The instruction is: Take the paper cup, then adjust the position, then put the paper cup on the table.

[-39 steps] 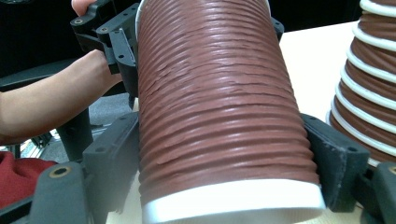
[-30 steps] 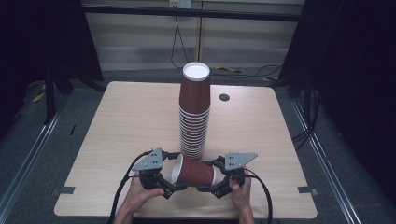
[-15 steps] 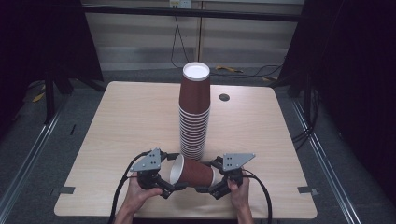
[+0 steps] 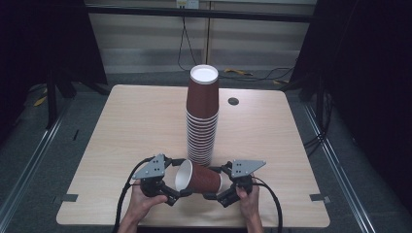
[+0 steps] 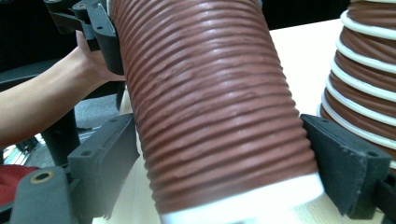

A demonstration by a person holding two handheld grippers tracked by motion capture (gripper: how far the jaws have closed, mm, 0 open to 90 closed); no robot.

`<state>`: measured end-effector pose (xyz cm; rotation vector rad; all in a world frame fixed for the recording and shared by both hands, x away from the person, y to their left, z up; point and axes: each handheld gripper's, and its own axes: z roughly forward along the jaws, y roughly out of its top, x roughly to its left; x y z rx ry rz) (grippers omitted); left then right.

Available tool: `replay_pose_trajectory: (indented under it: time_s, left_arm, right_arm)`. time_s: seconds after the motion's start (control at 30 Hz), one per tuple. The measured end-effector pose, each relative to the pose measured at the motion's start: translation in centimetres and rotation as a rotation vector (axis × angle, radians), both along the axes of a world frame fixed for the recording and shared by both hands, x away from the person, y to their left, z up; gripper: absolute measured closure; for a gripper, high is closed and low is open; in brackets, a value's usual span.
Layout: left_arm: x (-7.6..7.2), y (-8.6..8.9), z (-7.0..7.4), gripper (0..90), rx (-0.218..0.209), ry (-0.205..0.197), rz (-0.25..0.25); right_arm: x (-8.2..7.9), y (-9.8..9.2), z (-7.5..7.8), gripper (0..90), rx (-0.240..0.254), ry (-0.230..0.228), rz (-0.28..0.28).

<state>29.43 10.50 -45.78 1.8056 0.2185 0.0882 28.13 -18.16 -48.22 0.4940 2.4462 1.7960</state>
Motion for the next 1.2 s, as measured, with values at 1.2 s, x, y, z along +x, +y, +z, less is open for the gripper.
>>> replay_pose_trajectory:
  time_s: [1.2]
  left_arm:
    - [1.7, 6.7, 1.4, 7.5, 0.013, 0.011, 0.201]
  right_arm:
    - [-1.6, -2.7, 0.3, 12.6, 0.068, -0.092, -0.29]
